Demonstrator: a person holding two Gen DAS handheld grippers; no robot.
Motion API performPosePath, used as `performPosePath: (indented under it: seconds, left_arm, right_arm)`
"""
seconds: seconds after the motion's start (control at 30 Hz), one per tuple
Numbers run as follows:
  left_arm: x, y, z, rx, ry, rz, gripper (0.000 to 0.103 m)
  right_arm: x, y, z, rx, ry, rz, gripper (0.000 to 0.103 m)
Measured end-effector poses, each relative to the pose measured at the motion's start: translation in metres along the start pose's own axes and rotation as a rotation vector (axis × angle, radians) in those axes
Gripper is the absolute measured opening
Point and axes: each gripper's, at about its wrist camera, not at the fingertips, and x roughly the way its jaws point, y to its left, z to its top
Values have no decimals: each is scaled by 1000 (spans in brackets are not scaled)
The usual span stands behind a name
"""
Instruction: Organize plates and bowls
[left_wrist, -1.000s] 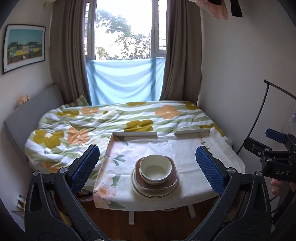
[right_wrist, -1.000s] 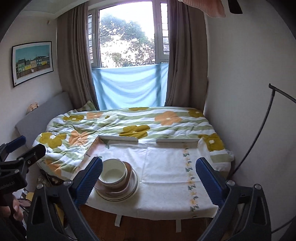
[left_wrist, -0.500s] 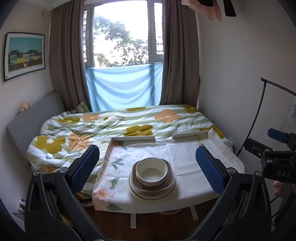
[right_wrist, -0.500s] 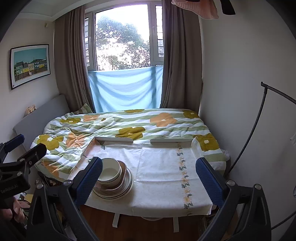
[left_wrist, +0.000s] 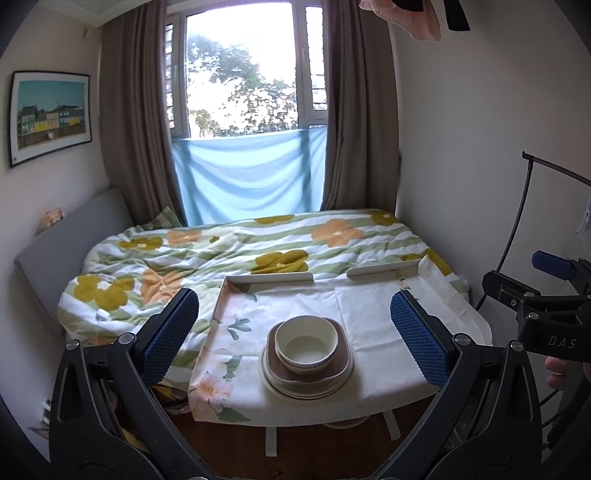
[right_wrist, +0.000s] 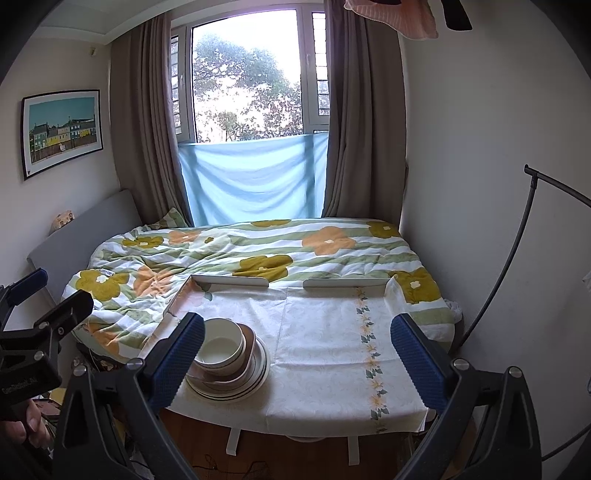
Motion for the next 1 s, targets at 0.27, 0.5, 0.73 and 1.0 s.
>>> performPosePath:
  seconds: [0.27, 0.5, 0.73, 1.0]
  left_arm:
    - [-1, 2, 1, -10, -5, -3, 103]
    - [-1, 5, 1, -15, -5, 4, 103]
    - [-1, 7, 2, -20, -11, 27, 103]
    - [-3, 5, 1, -12, -28, 70, 103]
  right_arm:
    - [1, 0, 1, 3, 0, -1, 100]
    - [2, 0, 2, 3, -1, -2, 100]
    - [2, 0, 3, 4, -1, -1, 100]
    - [2, 0, 3, 4, 0, 0, 100]
